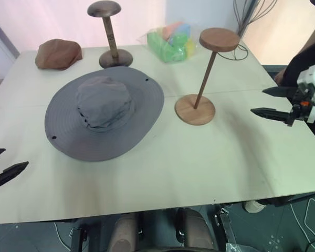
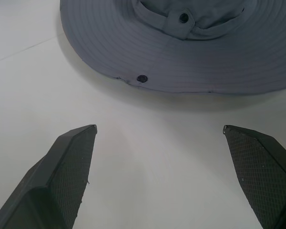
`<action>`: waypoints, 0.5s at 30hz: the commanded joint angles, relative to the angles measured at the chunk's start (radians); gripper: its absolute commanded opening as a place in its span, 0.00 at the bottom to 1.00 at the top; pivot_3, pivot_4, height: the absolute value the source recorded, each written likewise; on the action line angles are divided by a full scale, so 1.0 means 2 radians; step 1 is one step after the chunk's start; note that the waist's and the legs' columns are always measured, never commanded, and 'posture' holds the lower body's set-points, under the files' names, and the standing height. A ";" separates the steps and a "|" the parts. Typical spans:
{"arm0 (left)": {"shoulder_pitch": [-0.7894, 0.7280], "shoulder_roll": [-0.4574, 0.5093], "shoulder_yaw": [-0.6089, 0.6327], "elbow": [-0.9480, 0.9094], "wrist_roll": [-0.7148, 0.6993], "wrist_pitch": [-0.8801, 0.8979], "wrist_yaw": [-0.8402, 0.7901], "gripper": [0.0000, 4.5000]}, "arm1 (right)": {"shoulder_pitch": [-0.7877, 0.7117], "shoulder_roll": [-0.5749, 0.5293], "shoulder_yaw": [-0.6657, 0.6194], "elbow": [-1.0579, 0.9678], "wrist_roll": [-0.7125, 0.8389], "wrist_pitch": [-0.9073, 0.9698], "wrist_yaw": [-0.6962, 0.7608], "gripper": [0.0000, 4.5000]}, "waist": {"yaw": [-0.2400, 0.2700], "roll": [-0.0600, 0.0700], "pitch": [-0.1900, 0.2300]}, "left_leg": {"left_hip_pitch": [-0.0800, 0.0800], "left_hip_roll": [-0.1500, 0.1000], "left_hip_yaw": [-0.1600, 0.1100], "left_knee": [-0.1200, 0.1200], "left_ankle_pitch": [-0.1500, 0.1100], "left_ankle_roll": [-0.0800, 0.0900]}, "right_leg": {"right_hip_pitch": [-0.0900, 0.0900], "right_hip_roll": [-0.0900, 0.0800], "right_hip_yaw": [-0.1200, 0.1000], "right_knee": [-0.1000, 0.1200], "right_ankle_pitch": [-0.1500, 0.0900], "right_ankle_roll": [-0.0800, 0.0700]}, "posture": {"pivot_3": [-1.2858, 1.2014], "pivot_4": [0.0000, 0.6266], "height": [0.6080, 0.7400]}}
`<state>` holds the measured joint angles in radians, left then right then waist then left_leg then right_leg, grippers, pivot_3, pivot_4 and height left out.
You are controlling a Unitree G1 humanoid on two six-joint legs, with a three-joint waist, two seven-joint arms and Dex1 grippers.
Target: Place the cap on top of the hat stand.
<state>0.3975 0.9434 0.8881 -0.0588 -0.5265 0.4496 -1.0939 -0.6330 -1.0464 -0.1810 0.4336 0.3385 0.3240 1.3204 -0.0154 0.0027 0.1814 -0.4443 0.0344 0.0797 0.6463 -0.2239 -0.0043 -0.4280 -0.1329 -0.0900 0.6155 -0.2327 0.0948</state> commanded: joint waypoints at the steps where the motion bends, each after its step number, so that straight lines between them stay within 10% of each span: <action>1: 0.001 0.008 0.005 -0.002 0.009 -0.013 -0.006 0.99 | 0.003 -0.010 -0.016 -0.016 0.006 -0.006 -0.001 1.00 | 0.000 0.000 0.000 | 0.000 0.000 0.000 0.000 0.000 0.000 | 0.000 0.000 0.000 0.000 0.000 0.000 | 0.52 0.24 1.00; 15: -0.041 0.042 -0.041 -0.030 0.053 -0.073 -0.024 0.99 | 0.007 -0.021 -0.024 -0.077 0.051 0.059 0.023 1.00 | 0.002 0.000 0.000 | 0.000 0.000 0.000 0.000 0.000 0.000 | 0.001 0.000 0.000 0.001 0.000 0.000 | 0.52 0.24 1.00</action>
<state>0.3280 0.9971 0.8174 -0.0795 -0.4522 0.3726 -1.1290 -0.6112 -1.0543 -0.1881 0.3386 0.4019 0.4206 1.3463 -0.0118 0.0027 0.1814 -0.4444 0.0342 0.0799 0.6471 -0.2237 -0.0041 -0.4267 -0.1329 -0.0898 0.6174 -0.2327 0.0949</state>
